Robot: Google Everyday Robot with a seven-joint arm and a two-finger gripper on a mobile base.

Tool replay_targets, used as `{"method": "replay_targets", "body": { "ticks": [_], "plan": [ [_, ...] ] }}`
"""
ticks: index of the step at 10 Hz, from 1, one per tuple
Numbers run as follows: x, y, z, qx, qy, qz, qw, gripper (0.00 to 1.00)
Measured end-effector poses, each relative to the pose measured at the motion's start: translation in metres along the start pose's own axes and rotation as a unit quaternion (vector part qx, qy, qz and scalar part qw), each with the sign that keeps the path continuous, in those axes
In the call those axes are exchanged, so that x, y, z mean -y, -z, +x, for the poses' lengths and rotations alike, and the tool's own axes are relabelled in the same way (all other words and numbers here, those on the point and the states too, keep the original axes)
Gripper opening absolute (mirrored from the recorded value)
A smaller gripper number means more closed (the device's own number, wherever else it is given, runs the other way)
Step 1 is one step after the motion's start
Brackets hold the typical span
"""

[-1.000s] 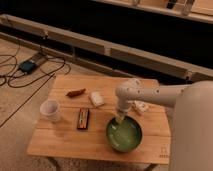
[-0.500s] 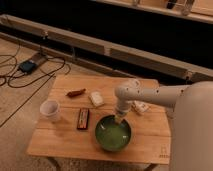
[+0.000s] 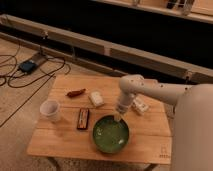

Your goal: Pick up the ceramic bowl

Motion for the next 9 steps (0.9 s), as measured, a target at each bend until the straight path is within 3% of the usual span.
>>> {"method": "replay_targets", "body": {
  "ticks": [3,5,9],
  "plan": [
    [0.011,0.020,0.003,0.019,-0.013,-0.036,0.9991,0.00],
    [0.024,0.034,0.008,0.029,-0.021,-0.047,0.9983,0.00],
    [0.048,0.062,0.011,0.036,-0.022,-0.044,0.9981,0.00]
  ]
}}
